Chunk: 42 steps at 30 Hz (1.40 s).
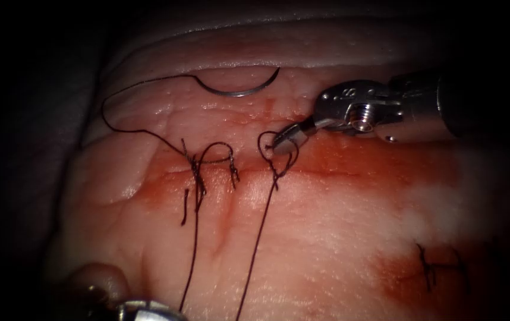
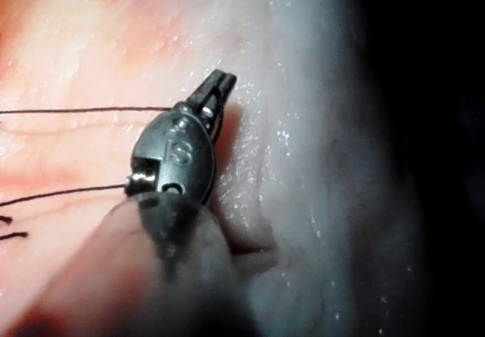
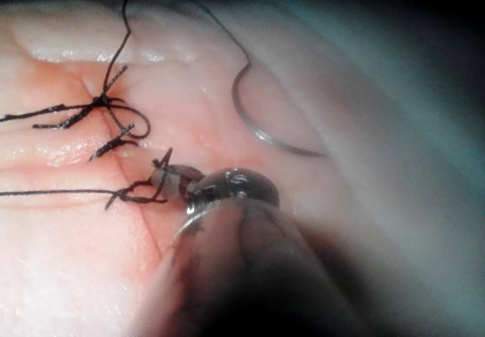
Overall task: Wound Closure
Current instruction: To tie the knot, pull the right tool up and the left tool down.
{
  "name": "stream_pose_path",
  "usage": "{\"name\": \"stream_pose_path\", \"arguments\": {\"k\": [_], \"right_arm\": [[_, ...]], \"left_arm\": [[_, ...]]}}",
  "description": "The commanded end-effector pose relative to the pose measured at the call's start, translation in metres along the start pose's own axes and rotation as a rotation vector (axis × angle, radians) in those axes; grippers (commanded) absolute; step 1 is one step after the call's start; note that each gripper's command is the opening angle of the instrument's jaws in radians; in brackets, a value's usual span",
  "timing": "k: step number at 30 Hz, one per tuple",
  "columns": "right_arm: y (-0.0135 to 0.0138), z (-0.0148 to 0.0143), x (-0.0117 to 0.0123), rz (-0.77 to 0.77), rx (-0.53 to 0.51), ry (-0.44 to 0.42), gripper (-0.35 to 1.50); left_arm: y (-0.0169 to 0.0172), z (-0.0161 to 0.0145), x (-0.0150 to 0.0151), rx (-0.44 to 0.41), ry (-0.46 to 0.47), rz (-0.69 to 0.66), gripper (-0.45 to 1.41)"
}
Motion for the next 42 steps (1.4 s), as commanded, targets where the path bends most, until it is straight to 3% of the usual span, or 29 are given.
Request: {"name": "stream_pose_path", "arguments": {"k": [1, 7, 13, 26, 42], "right_arm": [[0.0002, 0.0008, -0.0001, 0.006, -0.005, 0.001, -0.35], [0.0002, 0.0007, 0.0002, 0.028, -0.013, 0.012, -0.35], [0.0005, 0.0010, 0.0007, 0.056, -0.046, 0.035, -0.35], [0.0006, 0.0013, 0.0011, 0.089, -0.089, 0.076, -0.35], [0.0025, 0.0008, 0.0015, 0.171, -0.219, 0.134, -0.35]], "left_arm": [[0.0008, 0.0010, -0.0001, -0.017, 0.001, -0.004, -0.45], [0.0049, 0.0025, 0.0020, -0.105, 0.029, -0.006, -0.45], [0.0069, 0.0040, 0.0028, -0.182, 0.053, -0.004, -0.45], [0.0100, 0.0071, 0.0013, -0.375, 0.129, -0.014, -0.45], [0.0123, 0.0118, -0.0007, -0.478, 0.195, -0.043, -0.45]]}}
